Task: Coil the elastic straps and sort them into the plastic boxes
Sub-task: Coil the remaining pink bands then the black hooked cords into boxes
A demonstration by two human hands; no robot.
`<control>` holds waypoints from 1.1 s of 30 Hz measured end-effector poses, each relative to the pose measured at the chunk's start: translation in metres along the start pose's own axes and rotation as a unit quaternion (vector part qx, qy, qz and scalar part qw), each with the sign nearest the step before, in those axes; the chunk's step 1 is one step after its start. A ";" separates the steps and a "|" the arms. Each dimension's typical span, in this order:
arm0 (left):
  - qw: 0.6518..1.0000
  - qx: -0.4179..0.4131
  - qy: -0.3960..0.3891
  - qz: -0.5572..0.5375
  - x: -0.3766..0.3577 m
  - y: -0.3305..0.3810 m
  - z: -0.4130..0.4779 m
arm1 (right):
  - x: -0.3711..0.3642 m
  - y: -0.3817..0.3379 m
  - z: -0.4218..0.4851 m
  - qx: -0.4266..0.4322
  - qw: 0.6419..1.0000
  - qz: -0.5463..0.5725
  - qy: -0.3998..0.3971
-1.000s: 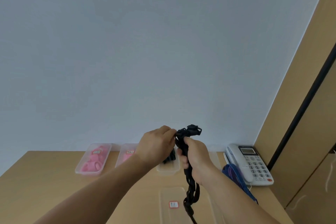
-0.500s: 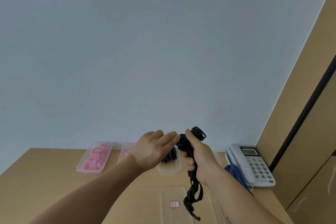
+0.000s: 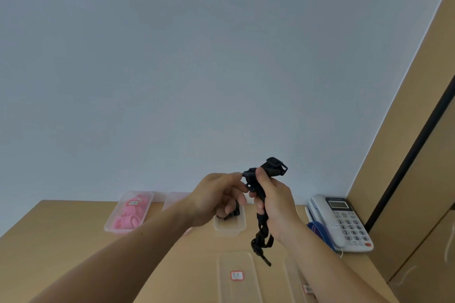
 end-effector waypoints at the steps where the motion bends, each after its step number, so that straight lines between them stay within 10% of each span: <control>1: 1.000 0.009 -0.002 -0.009 -0.001 -0.001 0.000 | 0.000 -0.004 0.000 0.021 1.000 -0.010 -0.002; 11: 0.993 0.075 -0.073 -0.048 -0.004 0.000 0.000 | -0.002 -0.005 -0.003 0.071 0.992 -0.100 -0.017; 17: 0.985 -0.037 0.062 0.154 0.006 0.008 0.001 | 0.003 0.002 0.000 0.012 0.992 -0.125 0.006; 21: 0.881 -0.170 0.225 0.379 -0.001 0.021 -0.006 | 0.002 0.006 0.001 -0.018 0.990 -0.138 0.030; 29: 0.586 -0.373 0.311 0.648 -0.023 0.022 -0.020 | -0.009 0.006 -0.003 -0.076 0.996 -0.051 0.014; 33: 0.526 -0.433 0.339 0.649 -0.014 0.018 -0.020 | -0.012 0.010 -0.006 -0.122 0.992 0.009 -0.011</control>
Point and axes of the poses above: each hand's wrist, its own z-axis towards the middle knuckle, its own x-axis out of the back of the hand, y = z × x, the point moved 7 cm from there along z, towards the middle knuckle, and after that the axes turned 13 degrees about x, right-handed, at the moved point
